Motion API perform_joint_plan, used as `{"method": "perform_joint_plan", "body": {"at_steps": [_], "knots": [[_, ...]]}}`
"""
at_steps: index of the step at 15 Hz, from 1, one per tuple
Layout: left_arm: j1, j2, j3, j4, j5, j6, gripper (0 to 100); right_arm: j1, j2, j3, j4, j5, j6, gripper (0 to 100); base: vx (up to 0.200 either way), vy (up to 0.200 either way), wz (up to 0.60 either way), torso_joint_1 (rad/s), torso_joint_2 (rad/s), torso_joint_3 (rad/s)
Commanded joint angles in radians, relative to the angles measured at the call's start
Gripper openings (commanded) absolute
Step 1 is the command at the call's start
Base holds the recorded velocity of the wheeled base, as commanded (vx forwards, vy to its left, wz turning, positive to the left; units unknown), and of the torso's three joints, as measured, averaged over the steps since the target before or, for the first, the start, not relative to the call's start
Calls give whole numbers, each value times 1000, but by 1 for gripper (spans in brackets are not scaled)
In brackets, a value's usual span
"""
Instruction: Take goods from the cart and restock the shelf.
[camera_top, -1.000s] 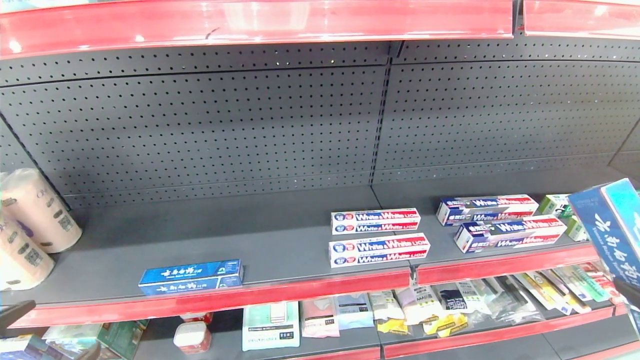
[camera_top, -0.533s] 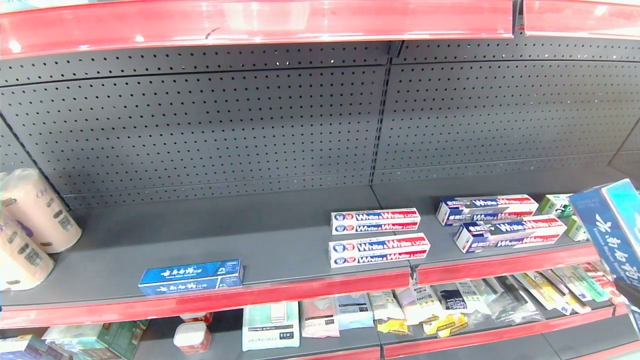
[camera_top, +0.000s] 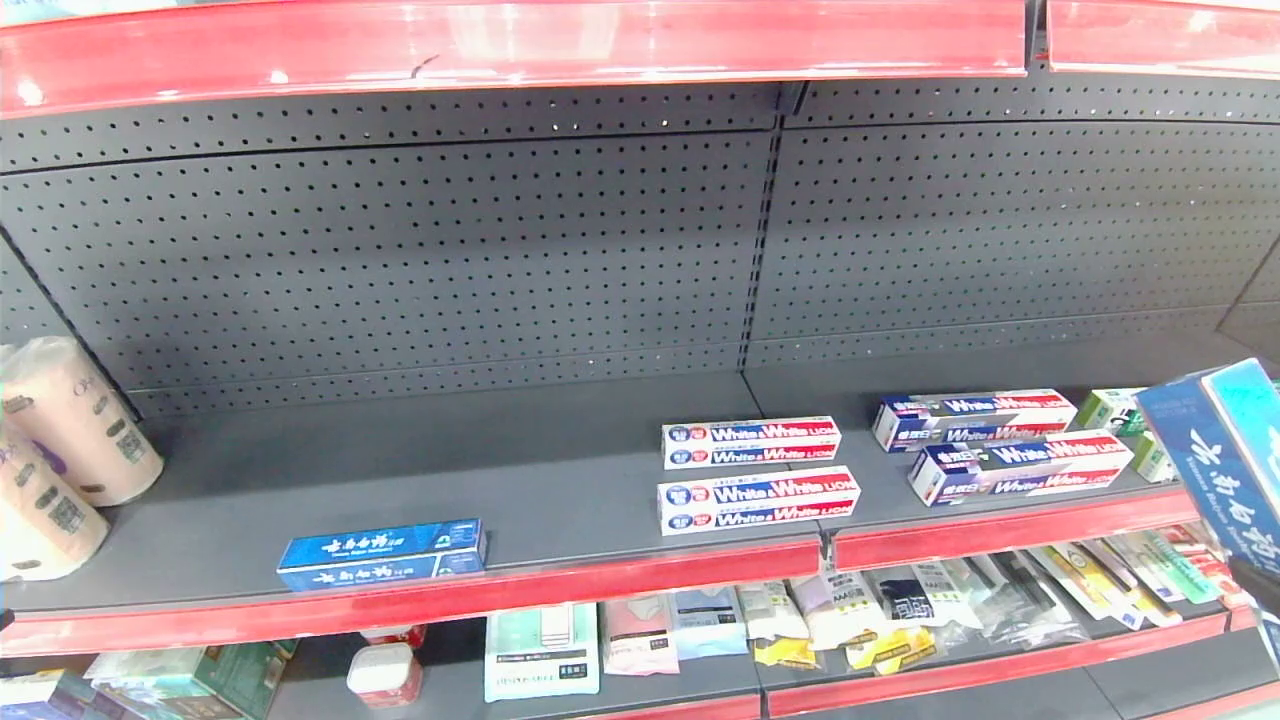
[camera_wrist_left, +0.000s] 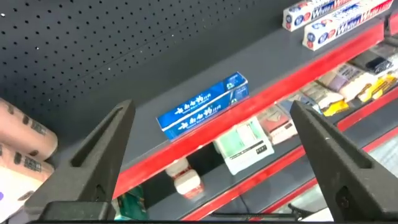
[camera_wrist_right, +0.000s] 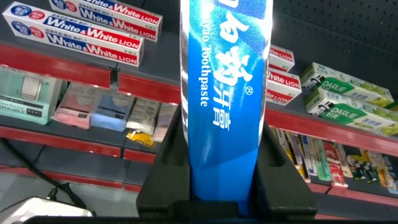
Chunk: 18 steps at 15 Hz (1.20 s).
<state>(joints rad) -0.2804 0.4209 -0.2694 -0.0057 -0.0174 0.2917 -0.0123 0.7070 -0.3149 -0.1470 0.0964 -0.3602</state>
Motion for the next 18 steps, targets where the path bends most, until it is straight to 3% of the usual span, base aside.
{"method": "perform_joint_plan", "body": {"at_steps": [1,8,13,18], "knots": [[0,-7,16,1,-1,7,100,0,2,0,0,0,-3,0,0,0,0,0,0,0],[0,7,15,0,-2,12,100,0,3,2,0,2,-3,0,0,0,0,0,0,0],[0,10,16,0,-9,12,100,0,0,5,0,0,-3,0,-200,0,0,6,3,-1],[0,6,18,0,-19,14,100,0,2,-1,0,0,-9,0,0,0,0,0,0,0]]}}
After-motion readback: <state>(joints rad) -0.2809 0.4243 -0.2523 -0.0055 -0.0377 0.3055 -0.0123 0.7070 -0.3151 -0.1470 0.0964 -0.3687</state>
